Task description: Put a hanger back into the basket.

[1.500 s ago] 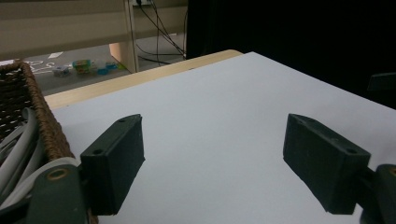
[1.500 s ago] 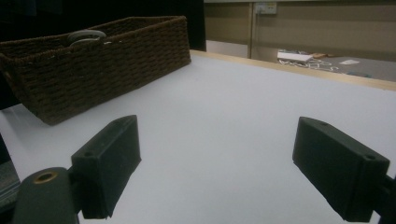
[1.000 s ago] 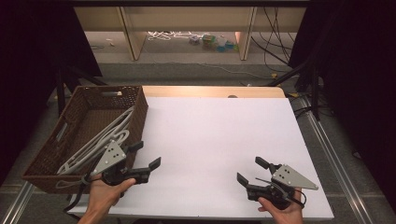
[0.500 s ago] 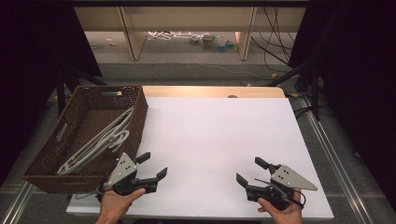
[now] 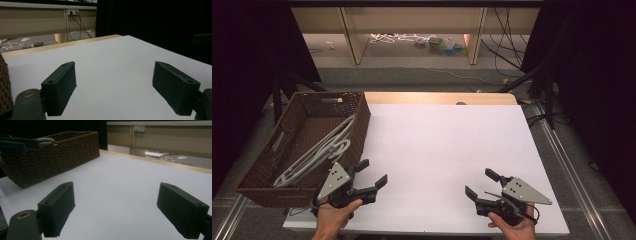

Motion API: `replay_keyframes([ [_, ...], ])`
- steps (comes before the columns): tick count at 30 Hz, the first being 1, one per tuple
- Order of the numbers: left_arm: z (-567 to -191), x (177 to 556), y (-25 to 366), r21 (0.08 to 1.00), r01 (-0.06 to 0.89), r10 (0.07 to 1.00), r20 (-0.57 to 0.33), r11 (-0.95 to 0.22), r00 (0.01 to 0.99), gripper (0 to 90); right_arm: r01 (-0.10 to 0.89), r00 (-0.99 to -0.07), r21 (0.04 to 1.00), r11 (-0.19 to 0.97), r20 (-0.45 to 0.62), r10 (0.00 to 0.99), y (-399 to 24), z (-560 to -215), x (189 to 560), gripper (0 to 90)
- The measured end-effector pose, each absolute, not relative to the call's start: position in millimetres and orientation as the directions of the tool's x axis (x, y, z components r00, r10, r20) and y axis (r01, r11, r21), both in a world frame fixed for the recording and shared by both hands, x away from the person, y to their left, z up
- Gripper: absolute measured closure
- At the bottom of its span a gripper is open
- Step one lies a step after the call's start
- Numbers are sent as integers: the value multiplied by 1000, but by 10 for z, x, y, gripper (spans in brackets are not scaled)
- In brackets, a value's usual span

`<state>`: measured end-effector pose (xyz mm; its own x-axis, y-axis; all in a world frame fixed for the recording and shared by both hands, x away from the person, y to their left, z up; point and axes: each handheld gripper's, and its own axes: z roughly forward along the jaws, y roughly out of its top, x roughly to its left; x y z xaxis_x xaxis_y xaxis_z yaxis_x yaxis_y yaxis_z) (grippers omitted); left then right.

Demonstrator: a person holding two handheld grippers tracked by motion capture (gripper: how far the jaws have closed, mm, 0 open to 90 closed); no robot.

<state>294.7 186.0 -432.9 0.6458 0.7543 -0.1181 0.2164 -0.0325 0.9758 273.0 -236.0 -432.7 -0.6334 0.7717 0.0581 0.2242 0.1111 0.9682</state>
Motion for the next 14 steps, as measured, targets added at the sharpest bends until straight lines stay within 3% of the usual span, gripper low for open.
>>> replay_keyframes([
  [14, -4337, 2957, 1850, 974, 223, 742, -115, -47, 660, 189, 219, -646, 971, 96, 70, 760, -2361, -4334, 2736, 155],
])
